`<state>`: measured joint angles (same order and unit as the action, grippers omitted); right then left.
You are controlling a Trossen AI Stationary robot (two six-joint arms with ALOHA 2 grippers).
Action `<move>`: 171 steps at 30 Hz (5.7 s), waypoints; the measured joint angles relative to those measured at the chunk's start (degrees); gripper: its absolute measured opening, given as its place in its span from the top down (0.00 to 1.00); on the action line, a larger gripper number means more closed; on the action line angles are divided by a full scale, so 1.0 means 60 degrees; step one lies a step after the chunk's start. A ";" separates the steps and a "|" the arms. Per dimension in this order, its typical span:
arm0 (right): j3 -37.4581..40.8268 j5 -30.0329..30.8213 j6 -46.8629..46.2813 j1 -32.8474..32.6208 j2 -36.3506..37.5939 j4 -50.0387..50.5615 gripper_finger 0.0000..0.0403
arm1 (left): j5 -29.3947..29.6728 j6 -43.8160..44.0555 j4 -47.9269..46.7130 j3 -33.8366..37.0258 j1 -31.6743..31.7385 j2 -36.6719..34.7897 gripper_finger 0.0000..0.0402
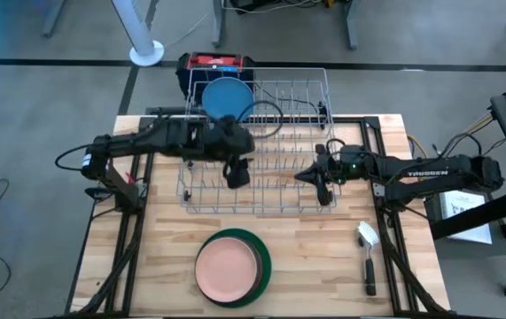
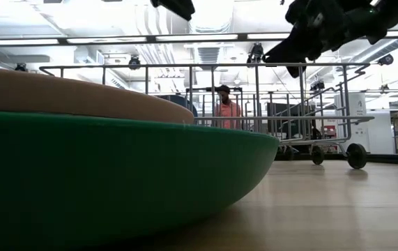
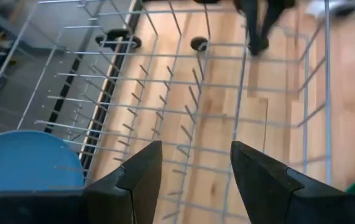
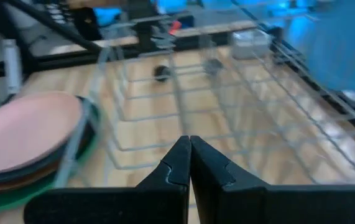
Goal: Sort dishes
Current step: Put the light pink plate into the dish rack
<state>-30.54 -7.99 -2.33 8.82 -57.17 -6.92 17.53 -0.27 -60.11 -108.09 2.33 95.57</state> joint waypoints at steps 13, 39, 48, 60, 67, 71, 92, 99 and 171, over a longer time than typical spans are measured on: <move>0.0362 0.0076 -0.0098 -0.2087 0.0046 -0.0424 1.00 | 0.3197 0.3395 0.0837 0.0039 -0.2726 0.0579 0.55; 0.2253 0.0773 -0.0315 -0.3075 0.4750 0.2631 1.00 | 0.2755 1.2486 -0.2405 0.0035 -0.5884 0.3490 0.55; 0.2216 0.0827 -0.0543 -0.3075 0.4745 0.2483 1.00 | -0.0970 1.7756 -0.4786 0.0039 -0.7417 0.3492 0.55; 0.2170 0.0841 -0.1093 -0.3075 0.4670 0.2507 1.00 | -0.1244 1.9635 -0.4988 0.0131 -0.7238 0.3479 0.55; 0.2174 0.1121 -0.1458 -0.3075 0.4554 0.2411 1.00 | -0.1260 1.7990 -0.4980 0.1304 -0.7046 0.3483 0.55; 0.2174 0.1481 -0.2087 -0.3083 0.4557 0.2275 1.00 | -0.1262 1.7352 -0.4987 0.1953 -0.7115 0.3454 0.55; 0.1637 0.3650 -0.3367 -0.4161 0.2378 0.0982 1.00 | 0.1584 1.4874 -0.4988 0.2184 -0.7860 0.2802 0.55; 0.0517 0.3849 -0.3636 -0.4186 0.2340 0.2702 1.00 | 0.1576 1.4889 -0.4985 0.2184 -0.8813 0.2750 0.55; -0.7414 0.5588 -0.7696 -0.7531 -0.6991 0.5672 1.00 | 0.4995 2.1698 -0.1562 0.5933 -1.0620 0.2732 0.61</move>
<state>-75.02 25.54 -48.51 -36.36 -99.11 27.11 47.50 129.91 -69.48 -72.49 -61.39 111.96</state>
